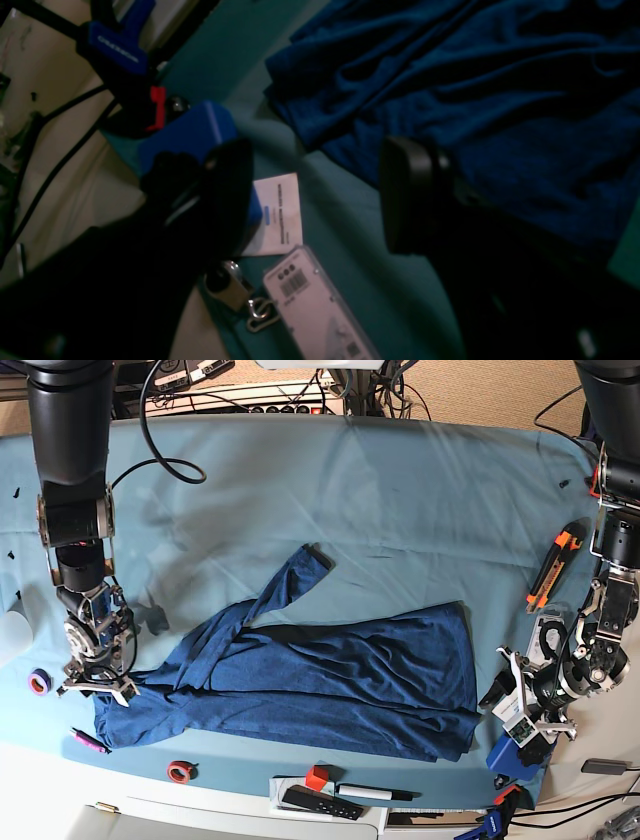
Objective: Layout the t-shirt on the table in an organized manner, then fold the t-shirt properly
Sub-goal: 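Move the right gripper down to the shirt hem corner beside it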
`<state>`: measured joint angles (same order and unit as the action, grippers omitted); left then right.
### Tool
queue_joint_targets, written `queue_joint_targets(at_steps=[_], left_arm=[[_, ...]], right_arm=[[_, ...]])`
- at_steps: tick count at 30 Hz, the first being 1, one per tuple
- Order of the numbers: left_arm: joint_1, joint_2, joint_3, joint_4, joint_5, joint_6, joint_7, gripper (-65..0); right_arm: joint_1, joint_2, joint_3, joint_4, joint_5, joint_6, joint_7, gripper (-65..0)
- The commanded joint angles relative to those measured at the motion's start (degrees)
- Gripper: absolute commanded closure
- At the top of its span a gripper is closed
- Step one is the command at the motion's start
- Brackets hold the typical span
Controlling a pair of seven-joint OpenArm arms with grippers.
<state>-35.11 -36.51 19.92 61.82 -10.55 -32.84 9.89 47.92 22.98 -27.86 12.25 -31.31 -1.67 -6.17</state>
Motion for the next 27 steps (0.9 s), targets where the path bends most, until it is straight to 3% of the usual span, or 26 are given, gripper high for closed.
queue_joint_targets(at_steps=[1,13,21,23,26,27], left_arm=[[-2.05,-0.79,-0.57,0.72,-0.59,0.48,-1.27,-36.9],[-2.05,-0.79,-0.57,0.72,-0.59,0.5,-1.25,-36.9],[-2.05,-0.79,-0.57,0.72,-0.59,0.5,-0.7,-36.9],[-2.05,-0.79,-0.57,0.72,-0.59,0.5,-0.68,-36.9],[-2.05,-0.79,-0.57,0.72,-0.59,0.5,-0.7,-36.9],[-2.05,-0.81,-0.57,0.72,-0.59,0.5,-0.68,-36.9]], right_arm=[[2.25,0.83,0.2,0.7,0.48,-0.46,0.59,-23.7],[2.23,1.31,0.2,0.7,3.91,6.12,4.37,-23.7],[2.23,1.31,0.2,0.7,4.11,6.14,5.18,-23.3],[2.23,1.31,0.2,0.7,5.25,6.14,5.33,-17.8],[2.23,1.29,0.2,0.7,5.35,6.1,5.35,-0.4],[2.23,1.29,0.2,0.7,5.35,5.64,5.33,0.0]])
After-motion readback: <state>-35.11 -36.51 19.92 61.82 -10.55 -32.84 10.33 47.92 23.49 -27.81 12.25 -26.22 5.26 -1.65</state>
